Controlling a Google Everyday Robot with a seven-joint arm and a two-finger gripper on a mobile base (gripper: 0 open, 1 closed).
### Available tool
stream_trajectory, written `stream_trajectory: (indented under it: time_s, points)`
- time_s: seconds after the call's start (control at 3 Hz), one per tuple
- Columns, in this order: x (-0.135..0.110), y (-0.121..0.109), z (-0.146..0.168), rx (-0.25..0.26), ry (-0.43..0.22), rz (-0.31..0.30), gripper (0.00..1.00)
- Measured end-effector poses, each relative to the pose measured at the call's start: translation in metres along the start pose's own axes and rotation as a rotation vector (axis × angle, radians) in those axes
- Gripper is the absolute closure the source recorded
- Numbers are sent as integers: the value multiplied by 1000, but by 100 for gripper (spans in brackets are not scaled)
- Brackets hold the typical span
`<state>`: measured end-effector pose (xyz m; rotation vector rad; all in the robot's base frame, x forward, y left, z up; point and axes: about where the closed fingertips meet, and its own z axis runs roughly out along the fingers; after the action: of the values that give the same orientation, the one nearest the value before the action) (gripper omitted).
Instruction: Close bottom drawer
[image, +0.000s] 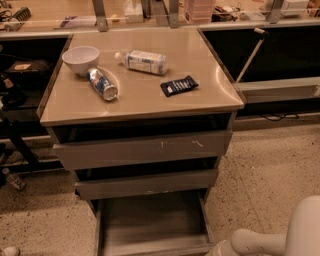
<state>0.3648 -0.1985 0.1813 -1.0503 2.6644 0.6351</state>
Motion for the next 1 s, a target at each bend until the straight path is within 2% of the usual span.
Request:
stream_trajectory:
  time_s: [0.33,0.67,1.0]
  points:
    - [0,0,0,0,0,0,11]
    - [0,0,0,0,0,0,0]
    - [0,0,0,0,0,0,0]
